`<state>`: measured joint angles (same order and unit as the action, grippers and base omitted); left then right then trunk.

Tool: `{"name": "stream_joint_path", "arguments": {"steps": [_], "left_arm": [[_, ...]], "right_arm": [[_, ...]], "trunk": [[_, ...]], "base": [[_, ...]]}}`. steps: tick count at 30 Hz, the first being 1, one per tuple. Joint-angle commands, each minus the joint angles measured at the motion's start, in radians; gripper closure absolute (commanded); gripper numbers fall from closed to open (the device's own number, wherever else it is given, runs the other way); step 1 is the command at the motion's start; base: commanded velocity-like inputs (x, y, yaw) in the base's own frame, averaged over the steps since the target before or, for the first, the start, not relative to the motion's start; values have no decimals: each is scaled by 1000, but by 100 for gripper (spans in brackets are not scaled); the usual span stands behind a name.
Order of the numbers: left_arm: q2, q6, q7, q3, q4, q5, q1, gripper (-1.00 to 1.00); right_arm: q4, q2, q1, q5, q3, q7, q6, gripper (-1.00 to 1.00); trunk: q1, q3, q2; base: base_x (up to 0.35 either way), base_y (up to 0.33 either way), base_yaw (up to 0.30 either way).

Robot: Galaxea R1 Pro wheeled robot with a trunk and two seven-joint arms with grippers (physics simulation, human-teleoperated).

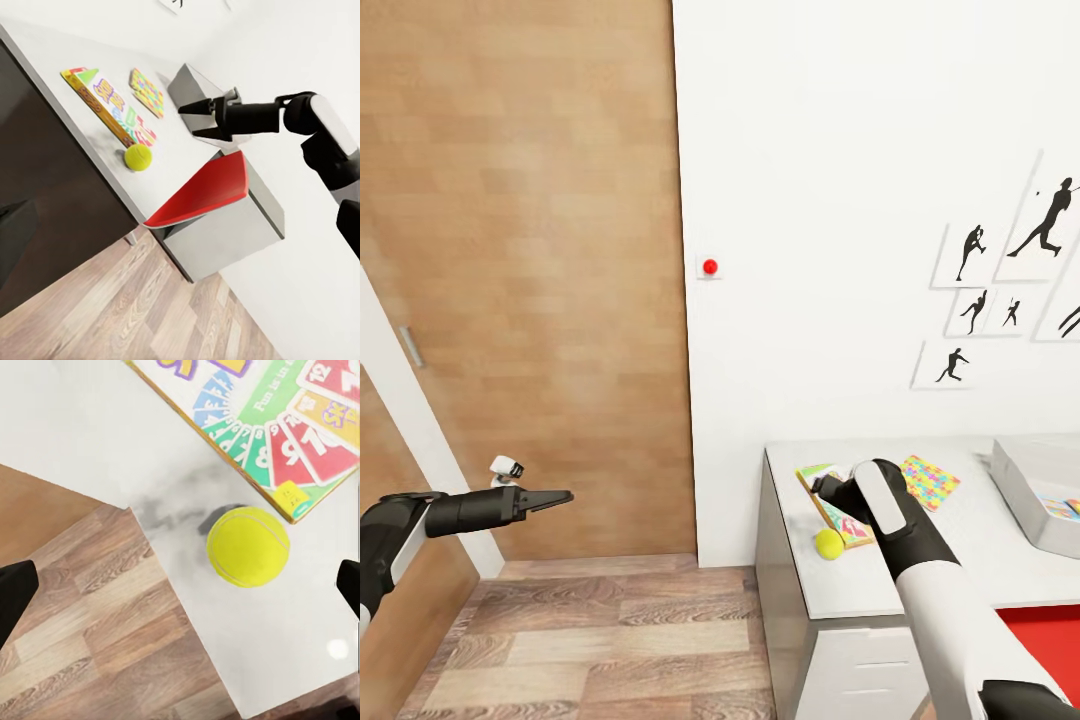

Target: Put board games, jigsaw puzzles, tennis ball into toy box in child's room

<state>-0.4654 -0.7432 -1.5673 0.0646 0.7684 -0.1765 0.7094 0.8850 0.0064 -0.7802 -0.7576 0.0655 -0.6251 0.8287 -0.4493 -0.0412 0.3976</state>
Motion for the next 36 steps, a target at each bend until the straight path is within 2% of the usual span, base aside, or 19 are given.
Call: {"name": "stream_joint_path", "arguments": {"steps": [1,16,36], "left_arm": [[-1,-11,-4,0,0,0,1,-100],[-1,-10,-4,0,0,0,1,-100],[-1,-11,-4,0,0,0,1,-100]], "right_arm": [[-7,-1,-1,-10,1,-10,-6,-100],[-82,-5,-2,-7,-5,-9,-46,-100],[-88,-5,-1,-8,-8,-5,-46,-100]], "trunk": [[-1,-2,2],[-1,-2,2],[-1,-3,2]], "base": [[0,0,0],[0,0,0],[25,0,0]]}}
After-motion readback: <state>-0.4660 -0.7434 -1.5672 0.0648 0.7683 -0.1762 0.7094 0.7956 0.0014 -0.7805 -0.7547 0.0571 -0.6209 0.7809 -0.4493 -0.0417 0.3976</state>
